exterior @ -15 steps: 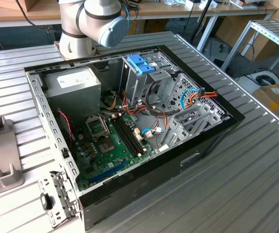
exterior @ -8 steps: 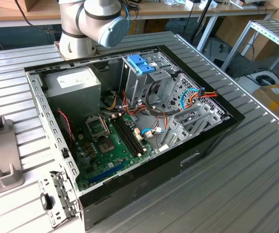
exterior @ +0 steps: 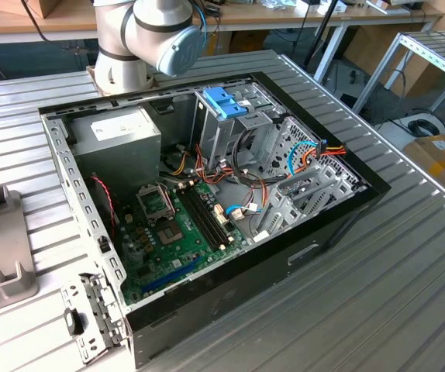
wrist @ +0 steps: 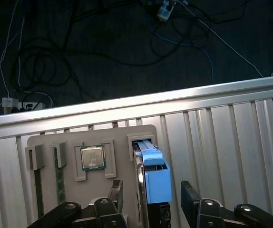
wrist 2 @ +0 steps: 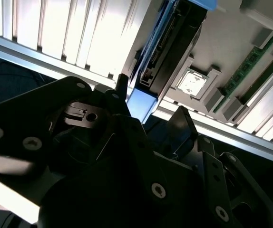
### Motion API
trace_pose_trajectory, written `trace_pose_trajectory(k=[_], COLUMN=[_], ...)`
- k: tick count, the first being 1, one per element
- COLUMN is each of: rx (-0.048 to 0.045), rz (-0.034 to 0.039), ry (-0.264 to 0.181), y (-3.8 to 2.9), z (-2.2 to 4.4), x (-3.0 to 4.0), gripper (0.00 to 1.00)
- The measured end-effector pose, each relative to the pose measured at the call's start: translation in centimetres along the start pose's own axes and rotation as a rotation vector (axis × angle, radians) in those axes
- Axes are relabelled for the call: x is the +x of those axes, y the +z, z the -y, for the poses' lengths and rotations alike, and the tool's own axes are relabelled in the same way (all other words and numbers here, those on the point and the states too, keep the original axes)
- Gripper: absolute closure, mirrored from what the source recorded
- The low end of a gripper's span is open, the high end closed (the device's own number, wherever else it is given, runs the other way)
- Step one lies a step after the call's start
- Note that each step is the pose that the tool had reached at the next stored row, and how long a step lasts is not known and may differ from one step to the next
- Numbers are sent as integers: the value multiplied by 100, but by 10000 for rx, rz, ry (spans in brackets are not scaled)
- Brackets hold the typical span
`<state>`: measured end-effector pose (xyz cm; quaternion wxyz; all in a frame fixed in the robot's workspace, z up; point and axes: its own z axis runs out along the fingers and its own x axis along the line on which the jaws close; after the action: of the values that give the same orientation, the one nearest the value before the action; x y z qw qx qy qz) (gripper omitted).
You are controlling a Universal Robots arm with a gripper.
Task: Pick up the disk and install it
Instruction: 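Pick up the disk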
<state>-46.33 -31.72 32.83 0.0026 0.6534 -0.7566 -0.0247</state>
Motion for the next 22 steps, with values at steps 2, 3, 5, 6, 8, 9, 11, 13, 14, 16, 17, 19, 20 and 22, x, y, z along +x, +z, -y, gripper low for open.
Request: trace_pose_trajectory(k=[2, 3, 5, 6, 8, 9, 11, 13, 14, 16, 17, 19, 20, 22], rx=[-1, -1, -2, -2, -2, -3, -4, -5, -5, -5, -6, -8, -7, -9], rz=[-1, -2, -3, -3, -4, -5, -6, -7, -7, -8, -9, -11, -11, -13], ry=[-29, -43, -71, -83, -105, -115, -150, -178, -189, -214, -227, -260, -282, -330], y=[21, 31, 55, 67, 91, 103, 132, 152, 160, 180, 189, 205, 213, 226], z=[1, 1, 1, 1, 0, -1, -5, -8, -9, -10, -11, -12, -13, -16], x=[0, 1, 1, 2, 3, 3, 5, 6, 6, 7, 8, 8, 7, 4], gripper=[40, 40, 40, 40, 40, 40, 40, 40, 40, 40, 40, 40, 40, 40])
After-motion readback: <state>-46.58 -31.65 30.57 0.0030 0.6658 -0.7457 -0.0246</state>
